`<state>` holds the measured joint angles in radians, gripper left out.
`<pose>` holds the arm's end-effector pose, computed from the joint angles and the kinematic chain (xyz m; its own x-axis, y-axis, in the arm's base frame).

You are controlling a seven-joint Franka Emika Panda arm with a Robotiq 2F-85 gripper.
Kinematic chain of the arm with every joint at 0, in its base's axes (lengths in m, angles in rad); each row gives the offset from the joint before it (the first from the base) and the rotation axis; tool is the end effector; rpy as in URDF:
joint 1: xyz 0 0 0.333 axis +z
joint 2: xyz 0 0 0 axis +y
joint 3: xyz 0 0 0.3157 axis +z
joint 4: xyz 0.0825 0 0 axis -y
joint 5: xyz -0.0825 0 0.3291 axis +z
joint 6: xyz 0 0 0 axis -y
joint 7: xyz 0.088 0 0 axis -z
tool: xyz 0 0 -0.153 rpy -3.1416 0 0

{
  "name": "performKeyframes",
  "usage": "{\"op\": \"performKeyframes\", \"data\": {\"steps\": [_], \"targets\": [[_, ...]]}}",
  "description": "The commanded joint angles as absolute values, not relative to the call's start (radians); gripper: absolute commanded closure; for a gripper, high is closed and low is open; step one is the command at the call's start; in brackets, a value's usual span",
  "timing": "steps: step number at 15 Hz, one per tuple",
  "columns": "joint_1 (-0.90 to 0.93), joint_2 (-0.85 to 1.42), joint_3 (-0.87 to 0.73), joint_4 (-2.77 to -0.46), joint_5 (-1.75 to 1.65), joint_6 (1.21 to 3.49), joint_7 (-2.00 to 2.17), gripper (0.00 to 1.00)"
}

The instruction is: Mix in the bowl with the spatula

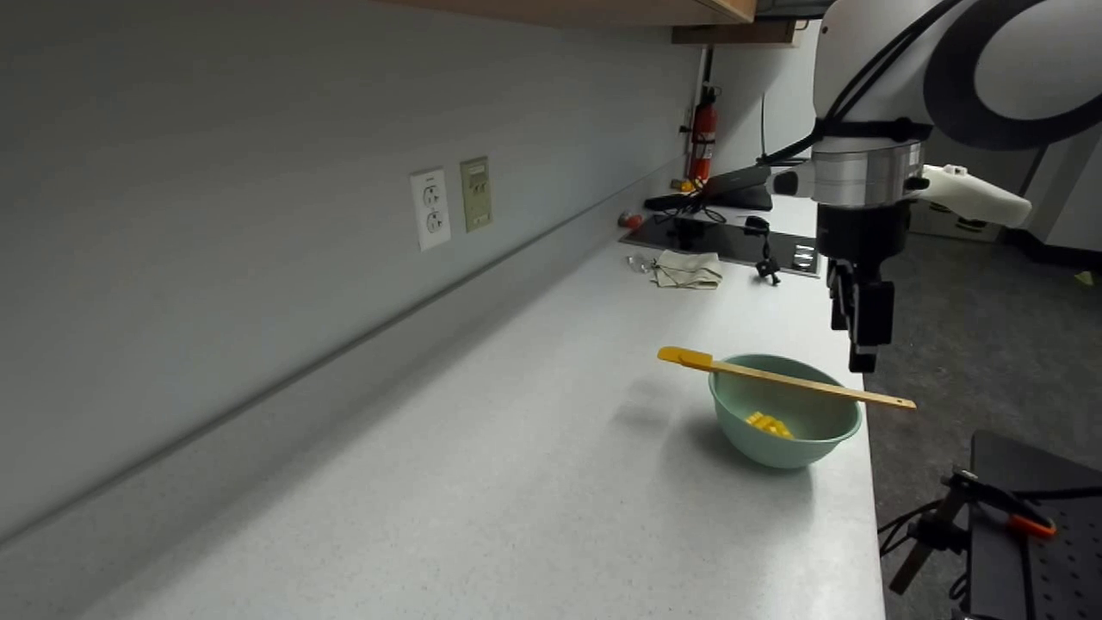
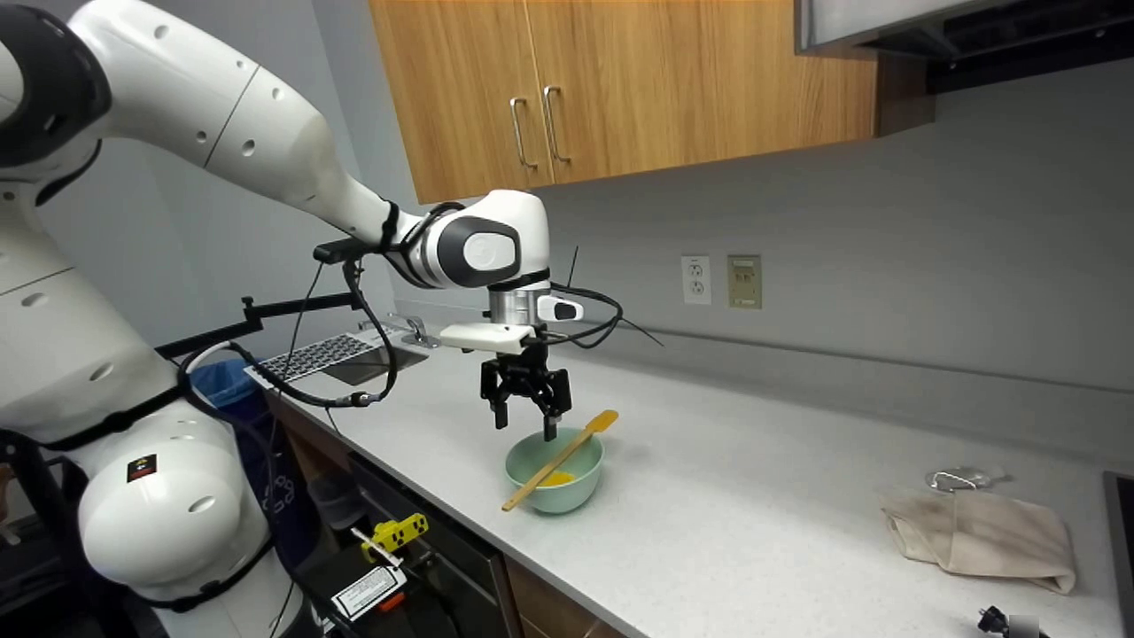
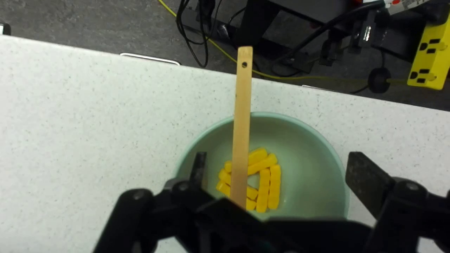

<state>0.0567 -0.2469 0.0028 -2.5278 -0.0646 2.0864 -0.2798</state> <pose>0.3628 0.0158 0.3403 0.9109 0.3608 -0.2002 0.3671 -0.9302 -0.0059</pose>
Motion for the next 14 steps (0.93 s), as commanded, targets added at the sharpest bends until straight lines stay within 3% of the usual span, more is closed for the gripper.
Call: {"op": "performKeyframes", "data": {"steps": [1, 14], "targets": [[0.06, -0.239, 0.004, -2.519, -0.06, 2.095, -0.282, 0.0], [0.058, -0.122, -0.041, -2.501, 0.054, 2.22, -0.496, 0.0]]}}
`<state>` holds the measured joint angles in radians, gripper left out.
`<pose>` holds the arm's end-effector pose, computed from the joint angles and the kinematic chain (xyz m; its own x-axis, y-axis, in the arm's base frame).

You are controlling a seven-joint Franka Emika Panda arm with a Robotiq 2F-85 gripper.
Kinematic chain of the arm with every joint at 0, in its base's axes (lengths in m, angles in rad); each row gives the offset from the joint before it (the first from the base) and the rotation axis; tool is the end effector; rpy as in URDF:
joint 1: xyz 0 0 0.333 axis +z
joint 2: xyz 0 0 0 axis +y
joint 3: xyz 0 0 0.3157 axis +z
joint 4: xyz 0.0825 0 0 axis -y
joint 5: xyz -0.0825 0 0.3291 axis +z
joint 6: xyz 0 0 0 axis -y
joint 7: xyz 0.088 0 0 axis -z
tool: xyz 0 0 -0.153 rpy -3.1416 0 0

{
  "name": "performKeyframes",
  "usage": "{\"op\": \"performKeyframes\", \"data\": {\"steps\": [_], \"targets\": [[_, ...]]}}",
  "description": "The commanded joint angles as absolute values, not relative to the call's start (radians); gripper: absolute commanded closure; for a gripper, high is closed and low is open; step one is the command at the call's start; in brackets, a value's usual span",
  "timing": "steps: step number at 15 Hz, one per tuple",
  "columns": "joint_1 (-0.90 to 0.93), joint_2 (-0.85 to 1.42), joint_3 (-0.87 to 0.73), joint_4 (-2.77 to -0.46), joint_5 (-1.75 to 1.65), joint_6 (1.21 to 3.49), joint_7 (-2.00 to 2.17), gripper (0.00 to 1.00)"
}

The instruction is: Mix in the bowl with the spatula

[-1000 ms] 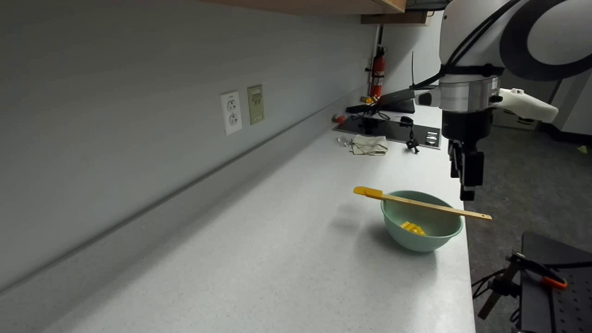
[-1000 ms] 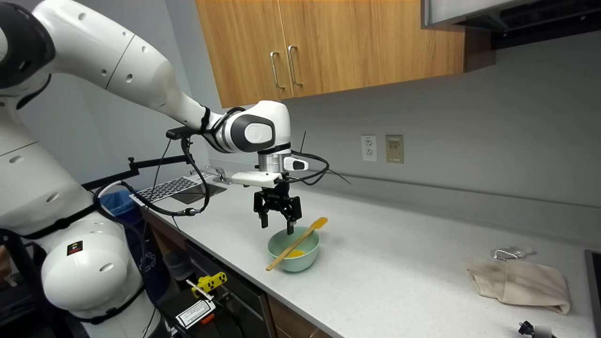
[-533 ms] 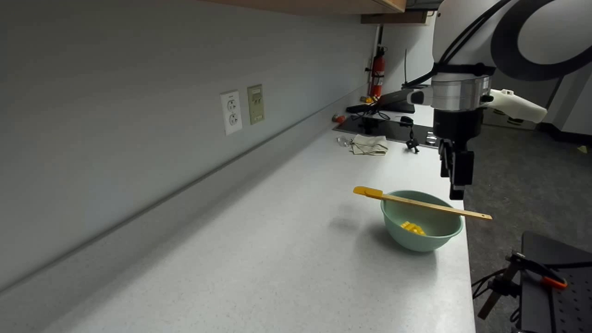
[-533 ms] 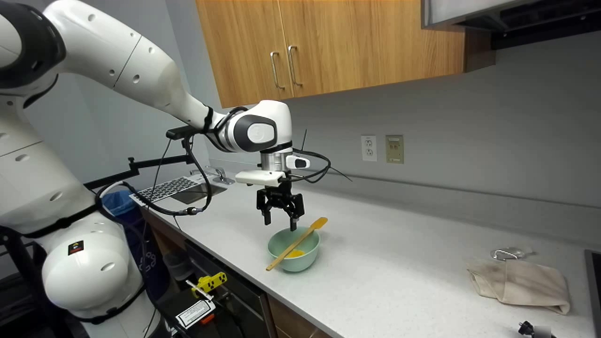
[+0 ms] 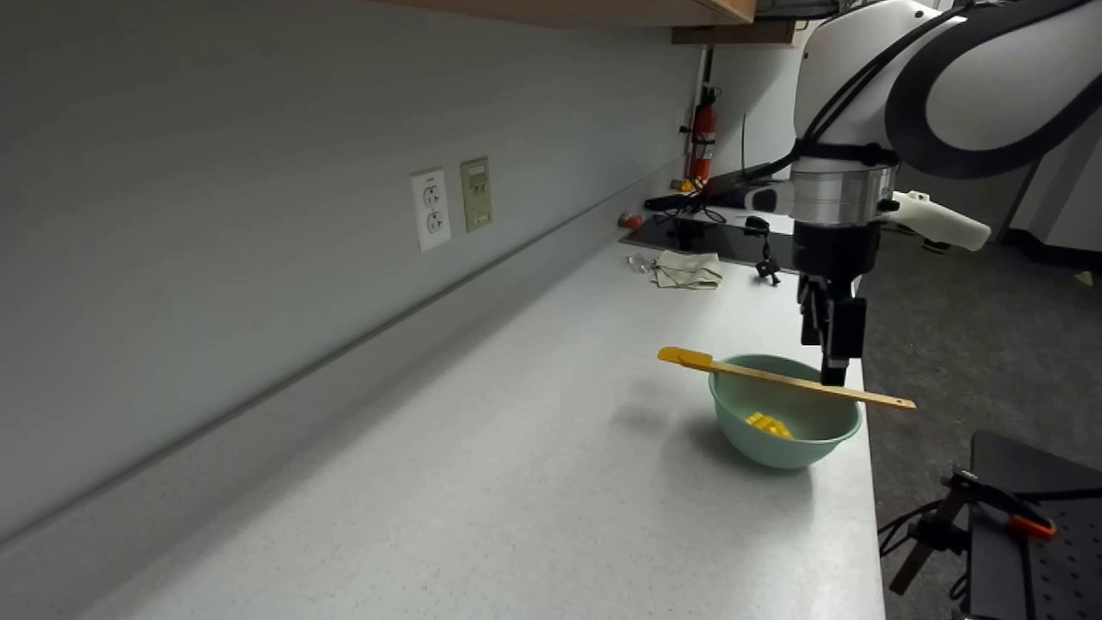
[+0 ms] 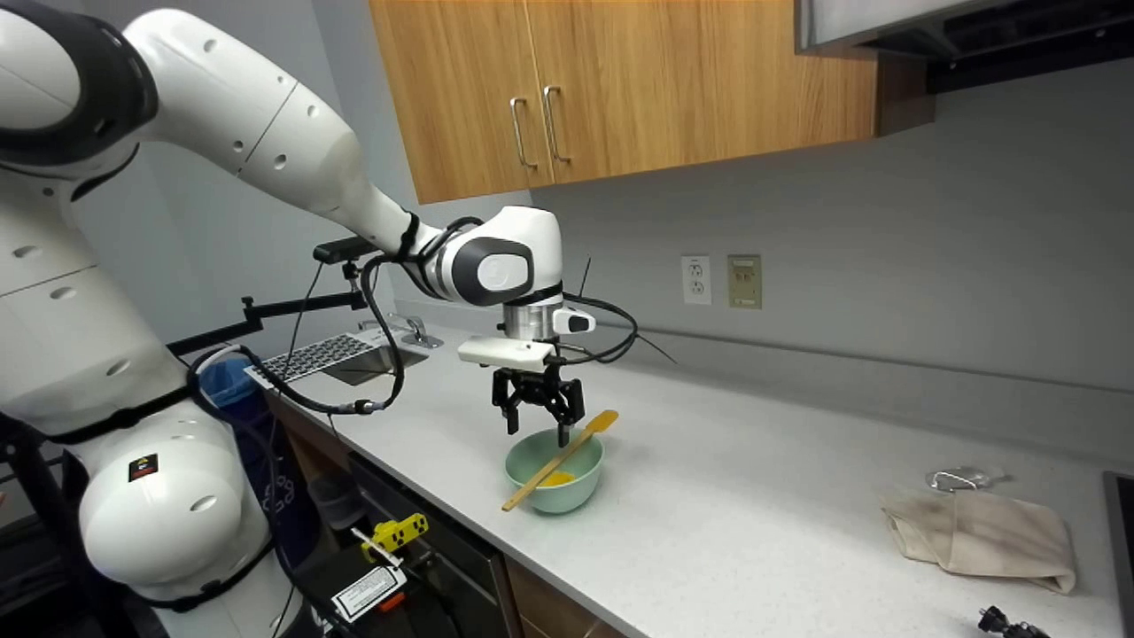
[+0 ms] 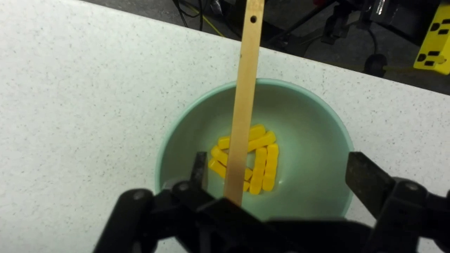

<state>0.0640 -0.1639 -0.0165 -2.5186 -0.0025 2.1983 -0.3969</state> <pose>0.3839 0.0182 0.3191 0.8908 0.4313 -0.1433 0.4270 -0.9022 -0.0611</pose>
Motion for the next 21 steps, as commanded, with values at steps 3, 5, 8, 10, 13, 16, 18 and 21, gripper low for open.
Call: {"op": "performKeyframes", "data": {"steps": [3, 5, 8, 10, 13, 16, 18, 21], "targets": [[0.046, -0.1, -0.052, -2.501, 0.074, 2.223, -0.542, 0.0], [0.042, -0.085, -0.056, -2.501, 0.084, 2.231, -0.556, 0.0], [0.038, -0.067, -0.048, -2.512, 0.081, 2.281, -0.531, 0.0], [0.039, -0.054, -0.041, -2.518, 0.072, 2.329, -0.512, 0.0], [0.038, -0.026, -0.032, -2.524, 0.062, 2.396, -0.489, 0.08], [0.037, -0.007, -0.024, -2.527, 0.051, 2.424, -0.479, 0.31], [0.036, -0.007, -0.02, -2.532, 0.039, 2.433, -0.467, 0.31], [0.035, -0.014, -0.017, -2.538, -0.003, 2.421, -0.439, 0.27]]}}
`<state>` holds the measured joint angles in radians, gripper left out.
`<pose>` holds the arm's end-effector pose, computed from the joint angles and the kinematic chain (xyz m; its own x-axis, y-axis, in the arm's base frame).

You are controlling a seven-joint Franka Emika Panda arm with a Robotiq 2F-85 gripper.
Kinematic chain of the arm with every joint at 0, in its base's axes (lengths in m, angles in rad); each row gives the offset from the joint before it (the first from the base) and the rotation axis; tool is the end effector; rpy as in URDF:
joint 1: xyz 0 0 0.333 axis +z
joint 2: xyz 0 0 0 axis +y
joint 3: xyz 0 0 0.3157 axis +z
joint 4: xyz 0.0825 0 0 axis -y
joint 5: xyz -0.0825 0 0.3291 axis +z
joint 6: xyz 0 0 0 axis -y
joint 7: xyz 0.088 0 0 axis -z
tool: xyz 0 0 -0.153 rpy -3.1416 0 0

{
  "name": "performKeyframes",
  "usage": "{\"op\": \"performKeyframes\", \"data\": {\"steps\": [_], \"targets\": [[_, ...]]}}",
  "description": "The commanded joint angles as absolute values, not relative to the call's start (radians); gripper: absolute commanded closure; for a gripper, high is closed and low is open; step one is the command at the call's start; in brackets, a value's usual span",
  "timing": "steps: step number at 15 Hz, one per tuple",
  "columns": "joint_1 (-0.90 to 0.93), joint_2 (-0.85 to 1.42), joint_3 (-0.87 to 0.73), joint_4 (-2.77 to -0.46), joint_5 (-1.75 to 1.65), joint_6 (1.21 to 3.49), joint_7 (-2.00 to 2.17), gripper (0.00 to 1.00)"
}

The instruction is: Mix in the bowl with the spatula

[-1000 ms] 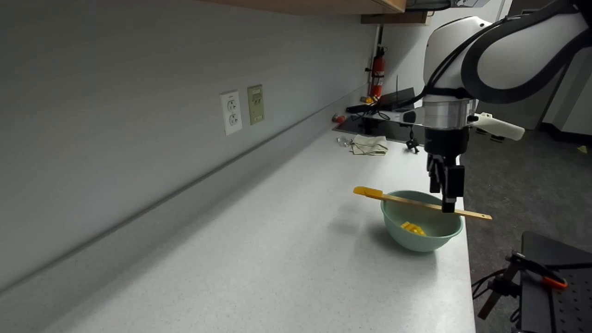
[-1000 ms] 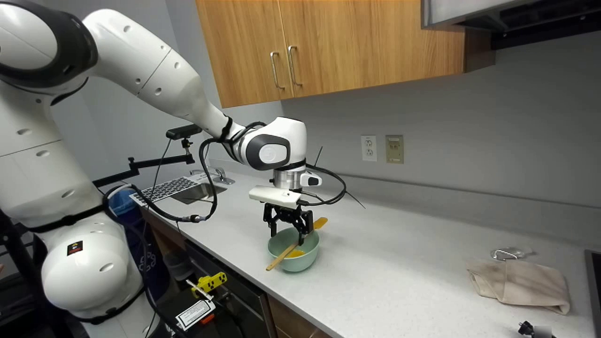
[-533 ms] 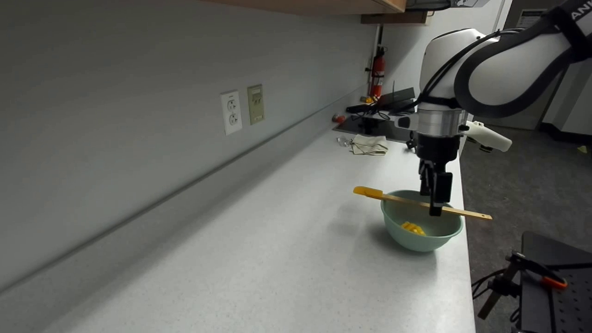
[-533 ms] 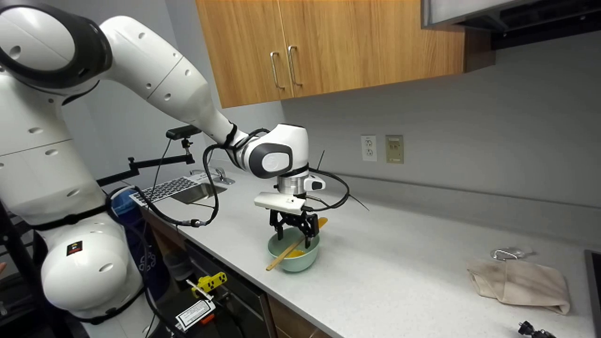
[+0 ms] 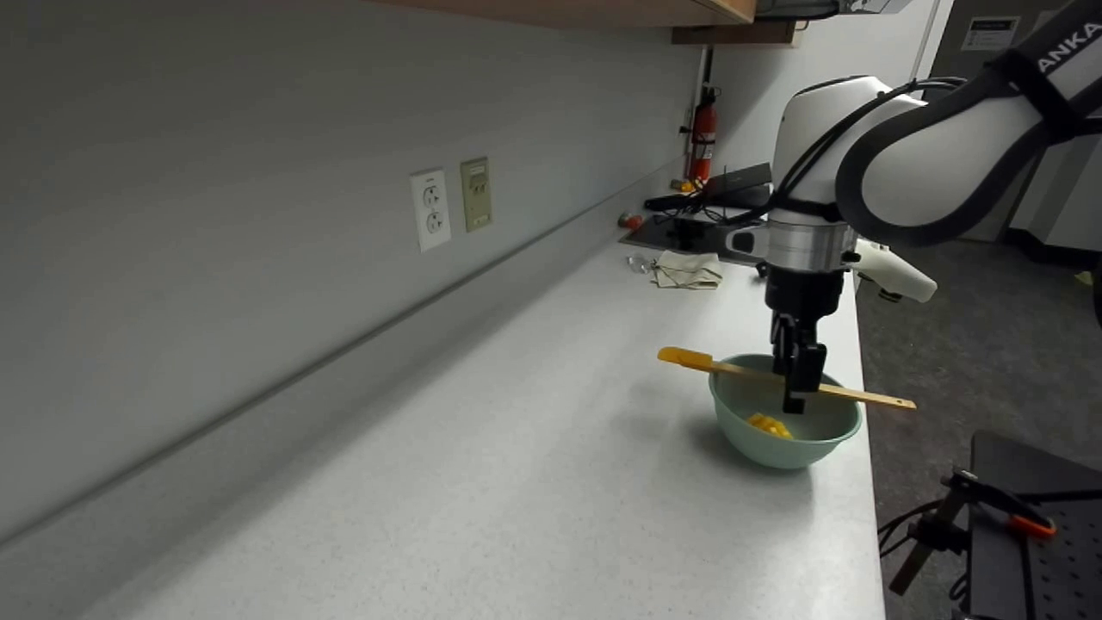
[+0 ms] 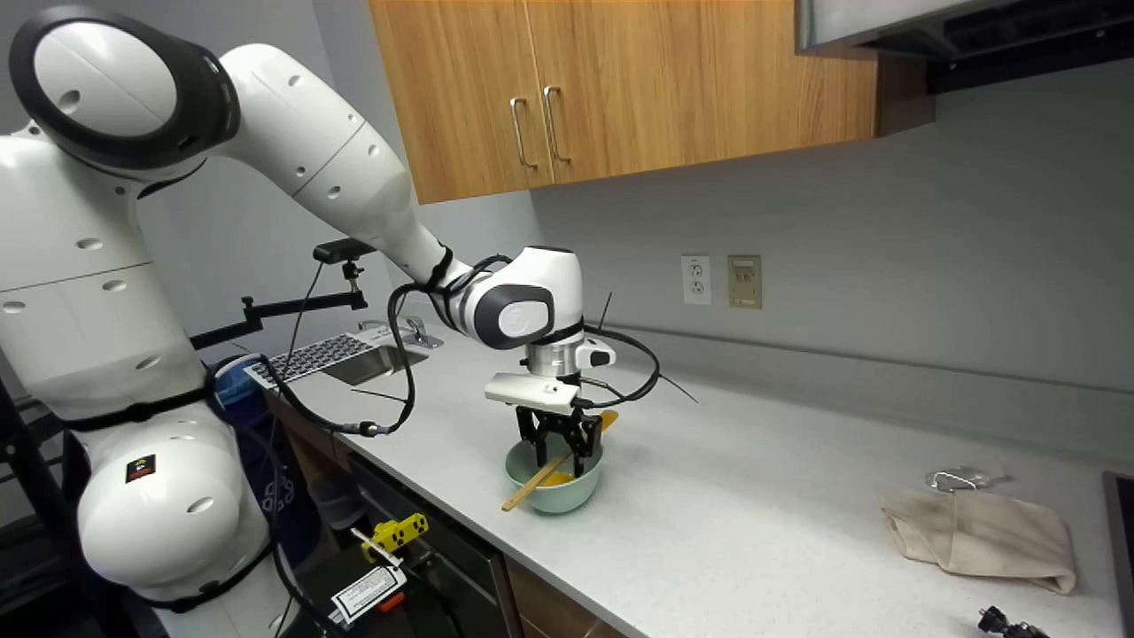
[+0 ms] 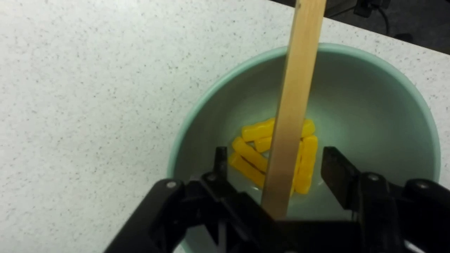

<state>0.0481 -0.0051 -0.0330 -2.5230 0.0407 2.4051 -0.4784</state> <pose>0.4102 0.0077 0.2682 0.8902 0.4467 -0.0892 0.4414 -0.8943 -0.0732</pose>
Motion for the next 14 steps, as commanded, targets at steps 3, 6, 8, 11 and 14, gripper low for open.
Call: {"op": "performKeyframes", "data": {"steps": [3, 6, 8, 11, 14], "targets": [[0.036, -0.015, -0.014, -2.544, -0.06, 2.419, -0.396, 0.38], [0.039, -0.014, -0.008, -2.547, -0.109, 2.406, -0.362, 0.73], [0.043, -0.017, 0.0, -2.546, -0.123, 2.4, -0.35, 0.89], [0.049, -0.017, 0.016, -2.538, -0.137, 2.394, -0.339, 1.0], [0.053, -0.026, 0.032, -2.535, -0.146, 2.393, -0.329, 0.98]]}}
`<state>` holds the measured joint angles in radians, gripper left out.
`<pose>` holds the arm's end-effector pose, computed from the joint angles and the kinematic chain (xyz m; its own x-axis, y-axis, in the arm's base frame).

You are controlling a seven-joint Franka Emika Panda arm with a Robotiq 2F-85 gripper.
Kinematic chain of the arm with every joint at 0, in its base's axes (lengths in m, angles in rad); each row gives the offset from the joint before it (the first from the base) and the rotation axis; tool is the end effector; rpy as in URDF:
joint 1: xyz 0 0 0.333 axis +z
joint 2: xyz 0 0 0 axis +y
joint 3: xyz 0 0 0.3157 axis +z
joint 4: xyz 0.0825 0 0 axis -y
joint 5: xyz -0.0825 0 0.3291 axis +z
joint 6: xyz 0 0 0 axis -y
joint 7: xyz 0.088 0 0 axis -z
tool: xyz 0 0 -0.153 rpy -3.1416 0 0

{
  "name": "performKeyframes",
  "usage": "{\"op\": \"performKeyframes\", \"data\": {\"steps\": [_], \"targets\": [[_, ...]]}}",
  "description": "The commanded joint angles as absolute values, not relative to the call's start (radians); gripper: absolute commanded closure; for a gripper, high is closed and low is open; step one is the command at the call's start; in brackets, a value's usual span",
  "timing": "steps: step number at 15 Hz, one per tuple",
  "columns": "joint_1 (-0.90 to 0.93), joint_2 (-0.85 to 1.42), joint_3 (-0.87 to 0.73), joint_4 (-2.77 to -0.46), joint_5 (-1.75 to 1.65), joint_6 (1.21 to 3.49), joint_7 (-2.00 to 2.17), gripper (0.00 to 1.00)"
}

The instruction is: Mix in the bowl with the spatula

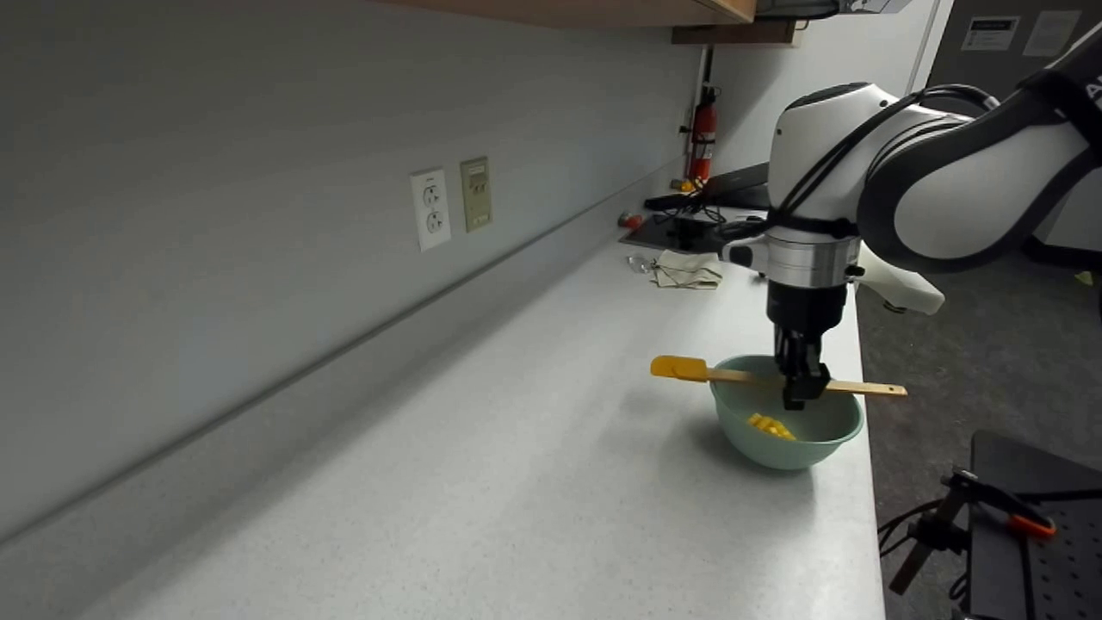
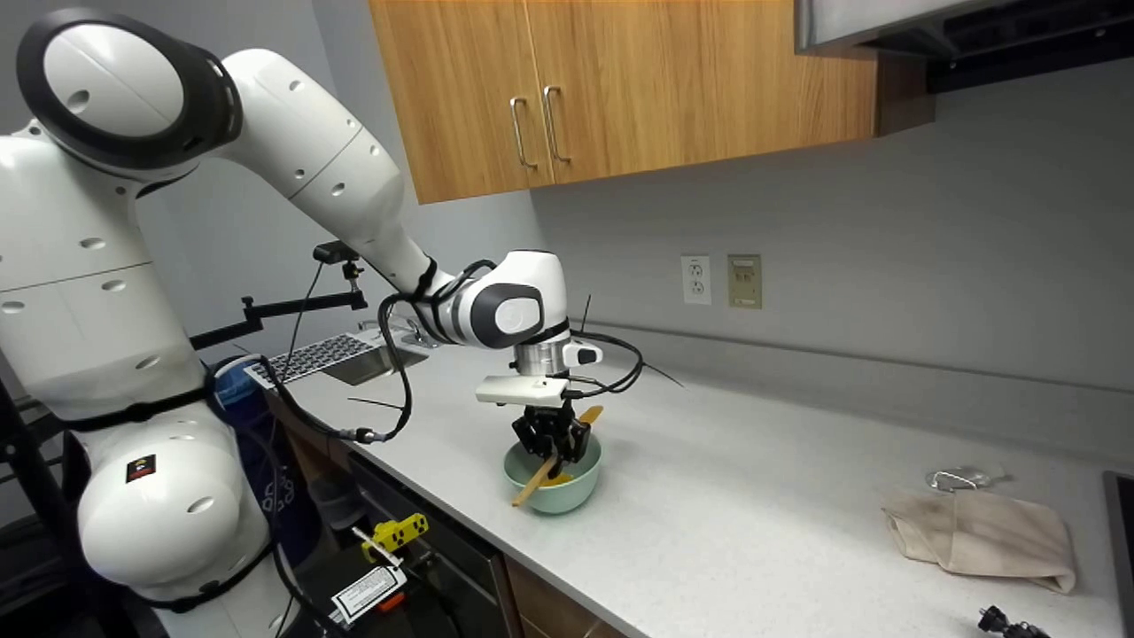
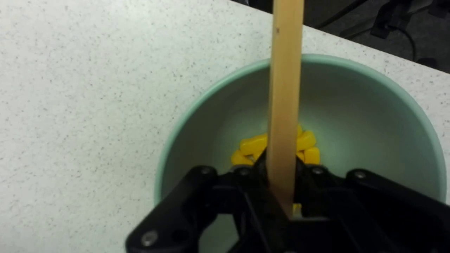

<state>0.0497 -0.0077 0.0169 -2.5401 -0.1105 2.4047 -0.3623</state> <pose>0.4034 0.0227 0.2638 0.8615 0.4870 -0.1439 0.4938 -0.8695 0.0131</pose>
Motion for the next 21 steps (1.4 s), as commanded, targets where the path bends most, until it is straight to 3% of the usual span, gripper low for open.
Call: {"op": "performKeyframes", "data": {"steps": [1, 8, 15, 21], "targets": [[0.053, -0.032, 0.035, -2.533, -0.153, 2.393, -0.323, 0.98], [0.055, -0.108, 0.046, -2.51, -0.232, 2.338, -0.287, 0.98], [0.061, -0.208, 0.096, -2.483, -0.44, 2.035, -0.231, 0.98], [0.062, -0.161, 0.095, -2.45, -0.493, 1.871, -0.248, 0.98]]}}
